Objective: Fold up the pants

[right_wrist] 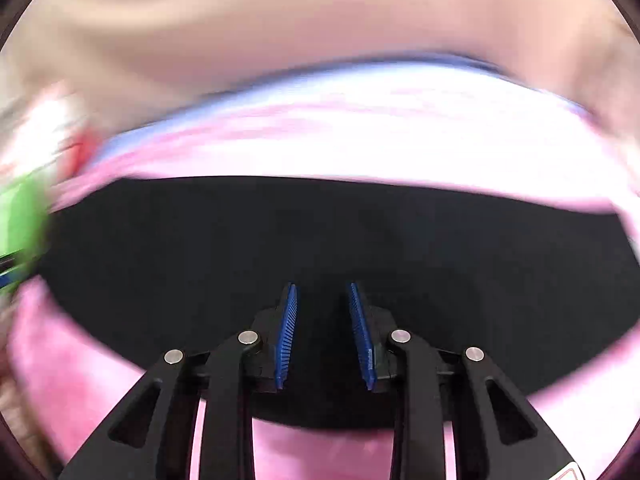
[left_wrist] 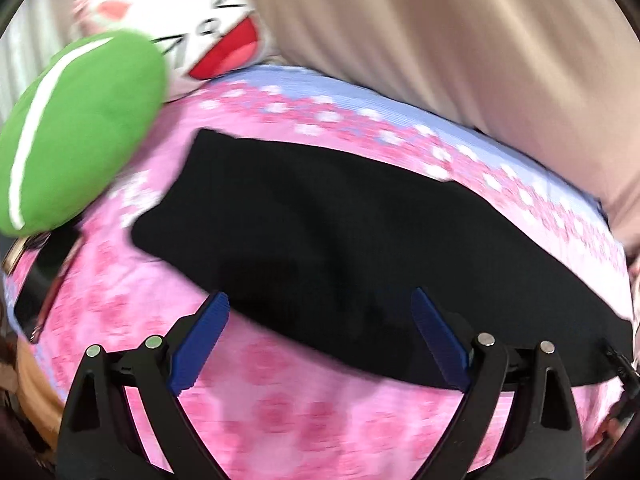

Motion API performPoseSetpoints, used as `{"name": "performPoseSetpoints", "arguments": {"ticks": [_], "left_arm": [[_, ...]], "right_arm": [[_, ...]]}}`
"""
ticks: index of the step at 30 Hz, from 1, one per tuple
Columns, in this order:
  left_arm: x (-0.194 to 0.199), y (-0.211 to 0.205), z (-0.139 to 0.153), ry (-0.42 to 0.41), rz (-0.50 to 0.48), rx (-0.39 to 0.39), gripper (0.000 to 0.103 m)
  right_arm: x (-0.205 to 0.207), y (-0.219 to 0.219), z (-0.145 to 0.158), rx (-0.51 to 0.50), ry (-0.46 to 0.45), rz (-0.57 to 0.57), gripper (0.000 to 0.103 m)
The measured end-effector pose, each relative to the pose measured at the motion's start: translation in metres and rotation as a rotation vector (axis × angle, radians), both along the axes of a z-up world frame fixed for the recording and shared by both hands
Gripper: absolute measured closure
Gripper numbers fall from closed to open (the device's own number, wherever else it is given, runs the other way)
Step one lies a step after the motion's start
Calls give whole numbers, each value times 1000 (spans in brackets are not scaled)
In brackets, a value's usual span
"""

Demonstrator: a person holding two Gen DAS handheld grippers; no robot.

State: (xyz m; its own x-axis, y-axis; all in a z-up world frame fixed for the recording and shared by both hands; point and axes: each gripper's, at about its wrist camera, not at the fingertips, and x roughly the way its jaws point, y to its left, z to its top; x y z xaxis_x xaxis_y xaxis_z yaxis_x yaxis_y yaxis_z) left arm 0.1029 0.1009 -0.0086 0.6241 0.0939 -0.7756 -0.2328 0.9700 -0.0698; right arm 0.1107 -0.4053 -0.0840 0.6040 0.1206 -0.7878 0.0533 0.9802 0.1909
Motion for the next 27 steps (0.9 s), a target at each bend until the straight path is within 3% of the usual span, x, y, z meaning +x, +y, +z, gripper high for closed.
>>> {"name": "performPoseSetpoints", "arguments": {"ticks": [1, 2, 3, 6, 7, 9, 14, 15, 20, 22, 24, 25, 27], "left_arm": [[5, -15, -3, 8, -22, 12, 12], [8, -27, -5, 14, -40, 18, 12], [12, -42, -7, 23, -59, 20, 12], [21, -82, -15, 46, -116, 10, 12], [23, -97, -17, 50, -137, 13, 12], [26, -120, -20, 56, -168, 25, 12], [25, -172, -25, 58, -229, 94, 12], [25, -177, -26, 61, -235, 98, 12], [24, -193, -28, 70, -242, 135, 11], [25, -196, -30, 74, -247, 149, 8], [25, -198, -32, 80, -252, 154, 8], [24, -198, -32, 79, -254, 154, 8], [22, -198, -32, 81, -259, 152, 8]], "right_arm": [[-14, -35, -3, 38, -6, -54, 97], [-35, -79, -3, 126, -15, -136, 90], [-48, -101, 0, 112, -20, -219, 78], [-78, -155, 12, 108, -76, -370, 71], [-82, -166, 15, 129, -97, -391, 62], [-78, -178, 17, 124, -119, -399, 60], [-43, -183, -5, 170, -61, -335, 66], [-39, -182, -8, 164, -53, -319, 90], [-50, -196, -9, 152, -68, -332, 88], [-47, -196, -24, 157, -16, -327, 85], [-51, -196, -17, 151, -40, -333, 74], [-53, -196, -11, 142, -56, -349, 53], [-56, -199, -4, 116, -98, -406, 36]]}}
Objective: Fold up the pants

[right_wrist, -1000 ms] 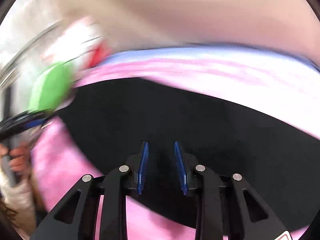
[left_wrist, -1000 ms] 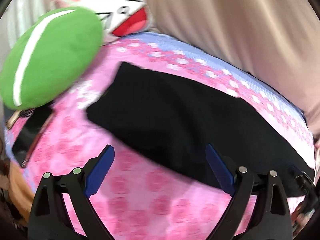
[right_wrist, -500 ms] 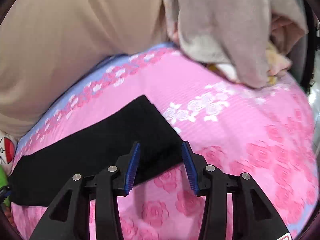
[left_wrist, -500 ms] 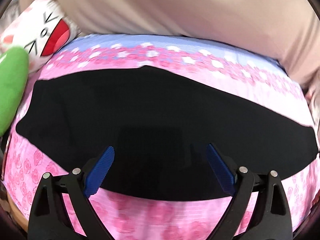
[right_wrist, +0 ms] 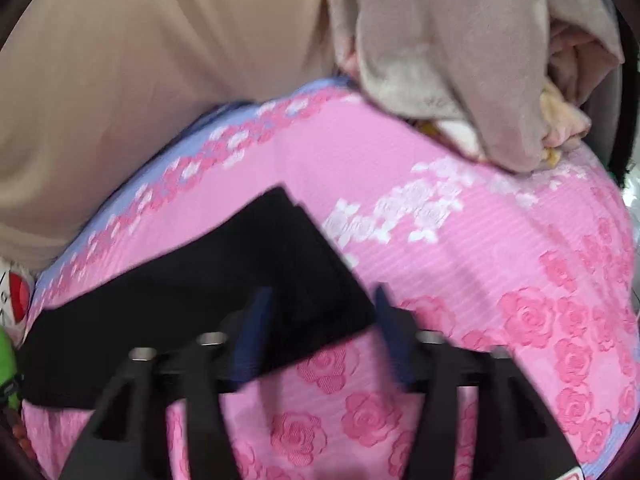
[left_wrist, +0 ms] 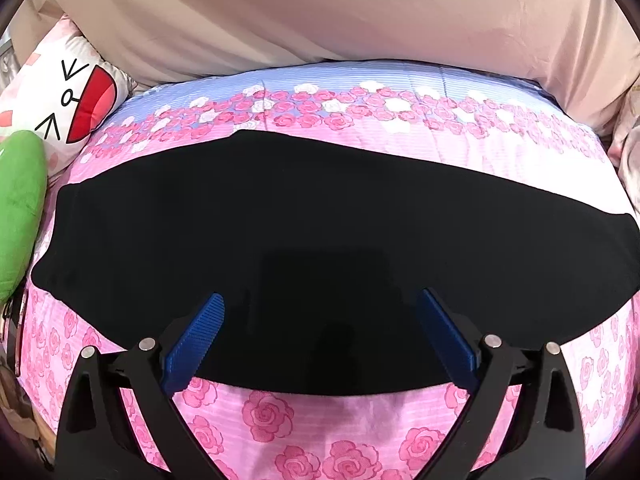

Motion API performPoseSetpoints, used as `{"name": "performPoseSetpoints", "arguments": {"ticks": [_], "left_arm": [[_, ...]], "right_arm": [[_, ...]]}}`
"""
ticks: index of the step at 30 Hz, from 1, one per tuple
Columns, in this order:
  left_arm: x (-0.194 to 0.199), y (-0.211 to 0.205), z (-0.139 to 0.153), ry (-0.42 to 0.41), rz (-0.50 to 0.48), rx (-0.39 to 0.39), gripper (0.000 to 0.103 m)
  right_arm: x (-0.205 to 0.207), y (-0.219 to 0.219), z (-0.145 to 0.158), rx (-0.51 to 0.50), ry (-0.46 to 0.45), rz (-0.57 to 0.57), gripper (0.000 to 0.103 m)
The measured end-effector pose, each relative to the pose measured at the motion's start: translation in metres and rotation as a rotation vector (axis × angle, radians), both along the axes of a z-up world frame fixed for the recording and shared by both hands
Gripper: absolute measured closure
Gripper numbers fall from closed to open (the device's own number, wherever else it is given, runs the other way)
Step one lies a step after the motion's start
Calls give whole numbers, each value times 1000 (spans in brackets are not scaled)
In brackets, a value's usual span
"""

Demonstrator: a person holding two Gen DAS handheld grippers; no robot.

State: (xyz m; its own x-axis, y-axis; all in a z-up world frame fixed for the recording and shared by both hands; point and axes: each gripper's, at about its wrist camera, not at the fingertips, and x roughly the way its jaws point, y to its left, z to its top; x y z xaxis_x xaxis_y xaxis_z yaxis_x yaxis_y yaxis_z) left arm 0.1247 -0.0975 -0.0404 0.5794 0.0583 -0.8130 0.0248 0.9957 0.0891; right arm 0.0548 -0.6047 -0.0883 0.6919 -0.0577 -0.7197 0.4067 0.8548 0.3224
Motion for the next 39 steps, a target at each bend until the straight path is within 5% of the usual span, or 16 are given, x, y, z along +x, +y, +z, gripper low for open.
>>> {"name": "performPoseSetpoints", "arguments": {"ticks": [6, 8, 10, 11, 15, 20, 26, 32, 37, 39], "left_arm": [[-4, 0, -1, 4, -6, -6, 8], [-6, 1, -2, -4, -5, 11, 8], [-9, 3, -1, -19, 0, 33, 8], [-9, 4, -1, -24, 2, 42, 8], [-12, 13, -3, -36, 12, 73, 8], [-18, 31, -5, -51, 29, 86, 8], [-29, 63, -6, -59, 63, 94, 8], [-41, 122, -4, -54, 153, 68, 8], [-50, 162, -7, -47, 223, 47, 8], [-52, 173, -8, -44, 244, 40, 8]], "right_arm": [[20, -4, -23, 91, 71, 25, 35], [23, 3, -24, 42, 91, 16, 39], [25, 7, -24, 56, 95, 22, 76], [24, 7, -25, 95, 81, 28, 84], [21, 20, -13, 154, 23, 33, 85], [32, 77, 31, 193, -98, 182, 85], [81, 216, 68, 188, -136, 500, 84], [116, 355, 61, 159, -82, 764, 83], [133, 442, 12, 74, 70, 891, 70], [123, 447, 17, 53, 25, 910, 49]]}}
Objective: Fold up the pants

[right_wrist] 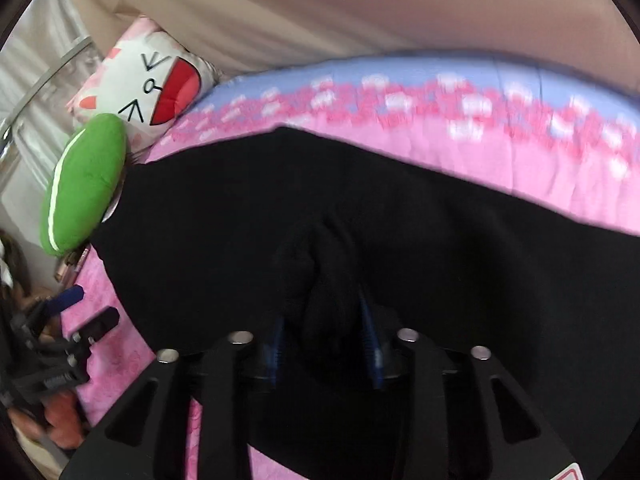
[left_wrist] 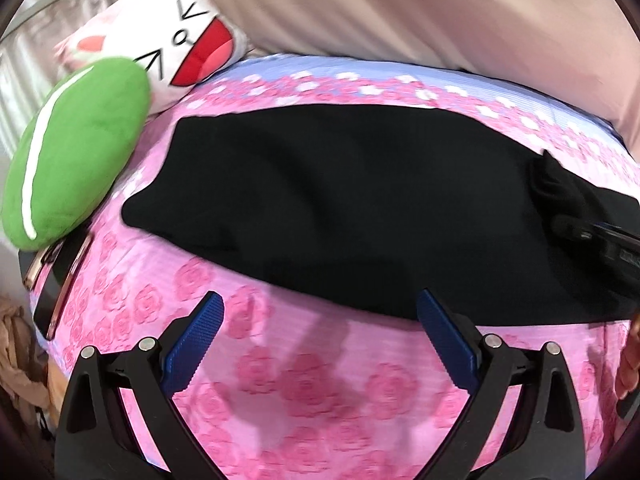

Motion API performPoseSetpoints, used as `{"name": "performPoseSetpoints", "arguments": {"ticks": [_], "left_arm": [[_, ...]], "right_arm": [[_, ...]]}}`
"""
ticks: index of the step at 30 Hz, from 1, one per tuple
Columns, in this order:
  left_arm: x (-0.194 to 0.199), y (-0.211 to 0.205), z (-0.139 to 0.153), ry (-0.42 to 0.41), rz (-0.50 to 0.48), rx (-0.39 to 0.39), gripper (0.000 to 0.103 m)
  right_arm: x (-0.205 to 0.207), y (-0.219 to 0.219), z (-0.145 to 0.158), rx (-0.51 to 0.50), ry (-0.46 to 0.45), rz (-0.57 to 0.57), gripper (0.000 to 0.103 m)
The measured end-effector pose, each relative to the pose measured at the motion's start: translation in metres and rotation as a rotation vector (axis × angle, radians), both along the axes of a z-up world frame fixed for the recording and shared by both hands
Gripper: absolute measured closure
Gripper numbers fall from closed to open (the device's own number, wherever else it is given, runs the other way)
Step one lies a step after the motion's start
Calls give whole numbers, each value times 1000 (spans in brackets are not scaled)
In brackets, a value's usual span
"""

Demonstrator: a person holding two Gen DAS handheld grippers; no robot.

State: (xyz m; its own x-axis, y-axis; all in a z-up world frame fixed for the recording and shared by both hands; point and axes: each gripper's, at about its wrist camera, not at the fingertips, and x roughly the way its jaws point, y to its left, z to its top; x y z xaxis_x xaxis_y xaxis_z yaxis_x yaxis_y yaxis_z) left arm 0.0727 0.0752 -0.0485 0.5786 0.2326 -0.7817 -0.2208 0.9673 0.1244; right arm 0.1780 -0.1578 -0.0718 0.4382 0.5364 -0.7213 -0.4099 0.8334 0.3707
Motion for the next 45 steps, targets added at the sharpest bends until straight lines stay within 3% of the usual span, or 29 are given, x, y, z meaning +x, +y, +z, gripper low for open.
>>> {"name": "performPoseSetpoints", "arguments": {"ticks": [2, 4, 7, 11, 16, 17, 19, 22, 29, 35, 38, 41, 42, 44, 45], "left_arm": [[-2, 9, 0, 0, 12, -11, 8], [-3, 13, 3, -9, 18, -21, 8], [-3, 13, 6, -20, 16, -45, 8], [4, 0, 6, -16, -11, -82, 8], [8, -23, 6, -1, -31, -98, 8], [8, -26, 6, 1, -34, -96, 8], [5, -32, 8, 2, -41, -87, 8], [1, -37, 12, 7, -43, -72, 8], [-4, -48, 17, 11, -37, -56, 8], [-3, -66, 16, 21, -69, -41, 8], [-1, -76, 10, 34, -87, -36, 8], [5, -86, 0, 60, -102, -33, 8], [7, -89, -3, 67, -103, -28, 8], [8, -92, -7, 70, -94, -14, 8], [9, -93, -9, 72, -88, -5, 8]], "right_arm": [[-13, -17, 15, 55, -6, -6, 47], [-27, -47, 33, 37, -65, -65, 45], [-50, -116, 45, -17, -102, -251, 40], [-64, -191, 12, -12, 38, -447, 39], [-61, -201, -27, 145, 147, -434, 39], [-58, -195, -34, 193, 162, -408, 43], [-55, -181, -36, 163, 124, -407, 71], [-63, -180, -25, 181, 84, -397, 87], [-92, -227, 0, 143, 1, -410, 89], [-125, -302, -3, 117, 5, -553, 89], [-146, -338, -7, 103, 6, -649, 87], [-151, -354, -19, 39, 42, -696, 71], [-156, -350, -16, -34, 27, -747, 70], [-167, -331, 8, -148, -88, -784, 62], [-171, -314, 24, -147, -158, -745, 46]]}}
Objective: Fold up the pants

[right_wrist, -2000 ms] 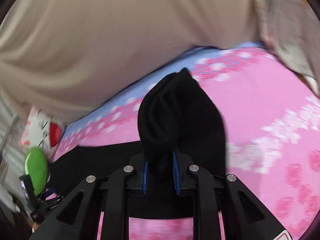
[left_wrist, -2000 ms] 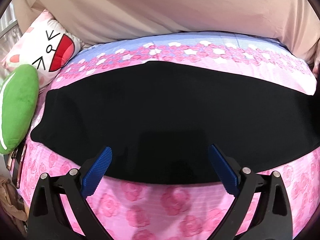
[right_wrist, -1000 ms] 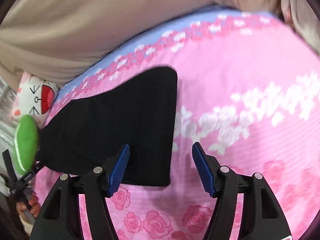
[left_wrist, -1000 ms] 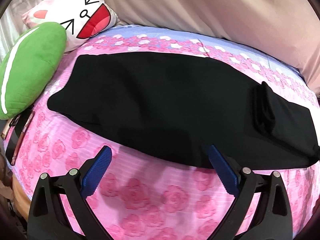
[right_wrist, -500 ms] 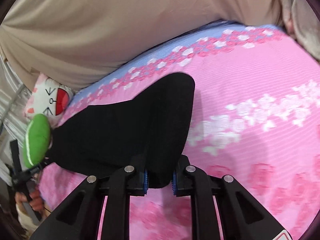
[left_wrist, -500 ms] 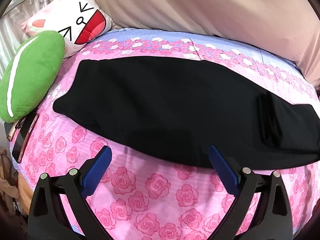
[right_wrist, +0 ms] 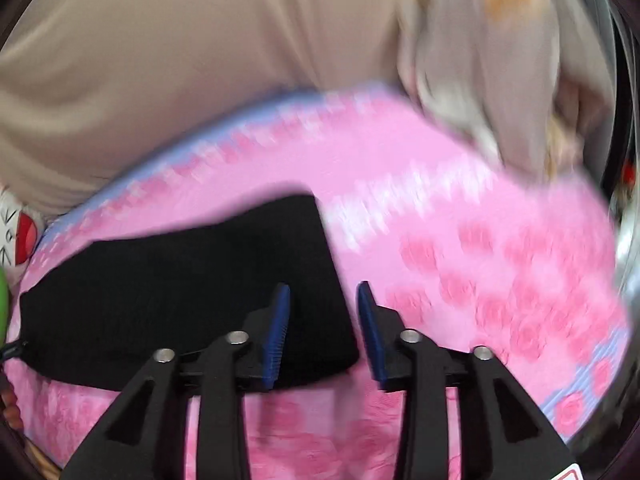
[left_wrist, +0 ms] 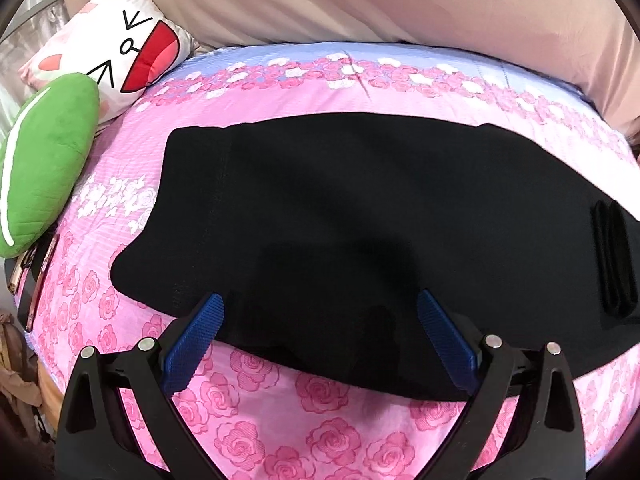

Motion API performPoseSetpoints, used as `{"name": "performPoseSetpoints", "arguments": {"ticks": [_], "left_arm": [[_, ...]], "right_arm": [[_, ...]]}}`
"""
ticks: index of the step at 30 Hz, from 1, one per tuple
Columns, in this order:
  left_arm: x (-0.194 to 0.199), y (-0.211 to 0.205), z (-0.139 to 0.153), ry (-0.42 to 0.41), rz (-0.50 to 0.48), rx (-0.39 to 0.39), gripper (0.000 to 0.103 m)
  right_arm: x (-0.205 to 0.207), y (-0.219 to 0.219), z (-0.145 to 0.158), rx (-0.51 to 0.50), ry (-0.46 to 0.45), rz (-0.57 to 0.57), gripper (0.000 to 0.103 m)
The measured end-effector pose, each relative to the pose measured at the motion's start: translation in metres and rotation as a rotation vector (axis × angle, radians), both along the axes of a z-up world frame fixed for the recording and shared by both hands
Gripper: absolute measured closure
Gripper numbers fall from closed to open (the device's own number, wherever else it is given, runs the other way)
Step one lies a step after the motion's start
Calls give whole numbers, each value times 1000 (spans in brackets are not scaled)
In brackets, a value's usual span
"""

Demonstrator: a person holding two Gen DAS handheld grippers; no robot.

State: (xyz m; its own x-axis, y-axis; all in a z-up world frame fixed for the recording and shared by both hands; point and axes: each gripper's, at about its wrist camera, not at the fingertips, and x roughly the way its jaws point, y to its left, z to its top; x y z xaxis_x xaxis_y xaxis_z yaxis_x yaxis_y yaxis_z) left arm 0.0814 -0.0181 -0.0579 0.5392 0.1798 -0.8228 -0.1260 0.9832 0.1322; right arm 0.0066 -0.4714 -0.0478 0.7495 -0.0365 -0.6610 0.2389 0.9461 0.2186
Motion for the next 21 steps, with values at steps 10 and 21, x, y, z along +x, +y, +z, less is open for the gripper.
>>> {"name": "performPoseSetpoints", "arguments": {"ticks": [10, 21], "left_arm": [[-12, 10, 7, -12, 5, -10, 8], [-18, 97, 19, -62, 203, -147, 8]], "right_arm": [[62, 185, -27, -210, 109, 524, 47], [91, 206, -18, -51, 109, 558, 83]]}}
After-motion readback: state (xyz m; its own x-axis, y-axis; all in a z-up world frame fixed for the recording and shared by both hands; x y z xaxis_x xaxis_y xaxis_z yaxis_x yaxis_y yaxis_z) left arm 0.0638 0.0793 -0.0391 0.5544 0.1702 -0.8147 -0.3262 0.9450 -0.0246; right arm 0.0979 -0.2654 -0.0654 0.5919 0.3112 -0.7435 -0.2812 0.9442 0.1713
